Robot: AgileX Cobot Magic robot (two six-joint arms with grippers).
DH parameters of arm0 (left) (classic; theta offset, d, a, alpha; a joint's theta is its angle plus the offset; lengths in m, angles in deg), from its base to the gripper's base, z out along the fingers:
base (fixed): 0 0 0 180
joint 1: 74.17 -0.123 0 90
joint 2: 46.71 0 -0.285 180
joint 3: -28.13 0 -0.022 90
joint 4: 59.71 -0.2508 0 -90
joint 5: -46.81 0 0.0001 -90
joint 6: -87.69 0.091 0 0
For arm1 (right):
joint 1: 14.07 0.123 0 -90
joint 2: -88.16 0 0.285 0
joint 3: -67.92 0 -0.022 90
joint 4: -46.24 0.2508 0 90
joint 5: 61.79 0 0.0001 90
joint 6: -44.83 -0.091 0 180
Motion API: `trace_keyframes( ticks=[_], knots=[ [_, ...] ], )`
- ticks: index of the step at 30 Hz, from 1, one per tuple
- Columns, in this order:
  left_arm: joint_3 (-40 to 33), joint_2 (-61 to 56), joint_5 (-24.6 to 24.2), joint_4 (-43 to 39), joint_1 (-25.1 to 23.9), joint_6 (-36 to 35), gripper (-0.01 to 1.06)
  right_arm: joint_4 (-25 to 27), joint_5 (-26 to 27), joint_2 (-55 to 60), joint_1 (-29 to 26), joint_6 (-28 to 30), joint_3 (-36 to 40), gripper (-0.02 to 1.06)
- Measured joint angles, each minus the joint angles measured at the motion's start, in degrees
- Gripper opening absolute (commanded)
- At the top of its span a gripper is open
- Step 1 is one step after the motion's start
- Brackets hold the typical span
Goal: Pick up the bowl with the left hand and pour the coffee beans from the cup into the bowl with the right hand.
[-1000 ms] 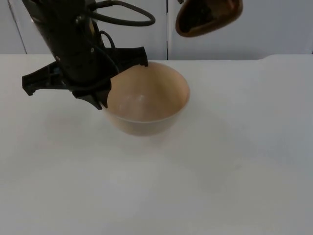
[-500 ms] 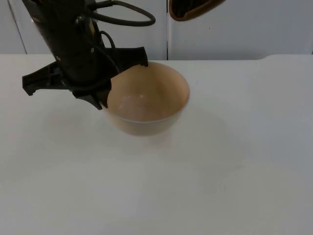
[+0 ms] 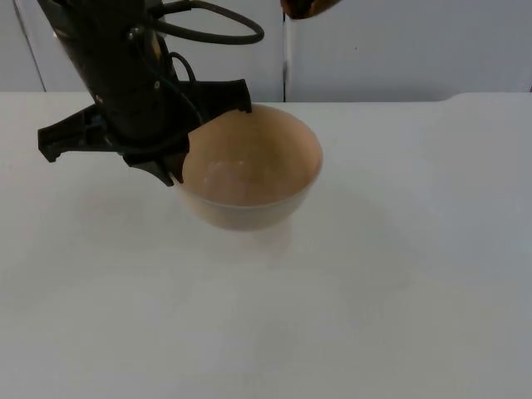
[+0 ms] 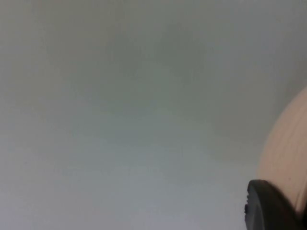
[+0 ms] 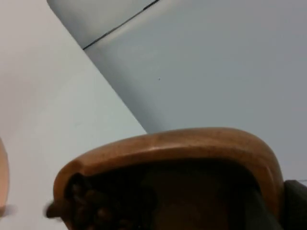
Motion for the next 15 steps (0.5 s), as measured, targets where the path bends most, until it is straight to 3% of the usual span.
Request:
trace_keyframes(
  ticks=[15],
  knots=[
    [0.0, 0.0, 0.0, 0.0, 0.0, -0.2, 0.0, -0.5, 0.0, 0.0, 0.1, 3.9, 0.0, 0.0]
  ],
)
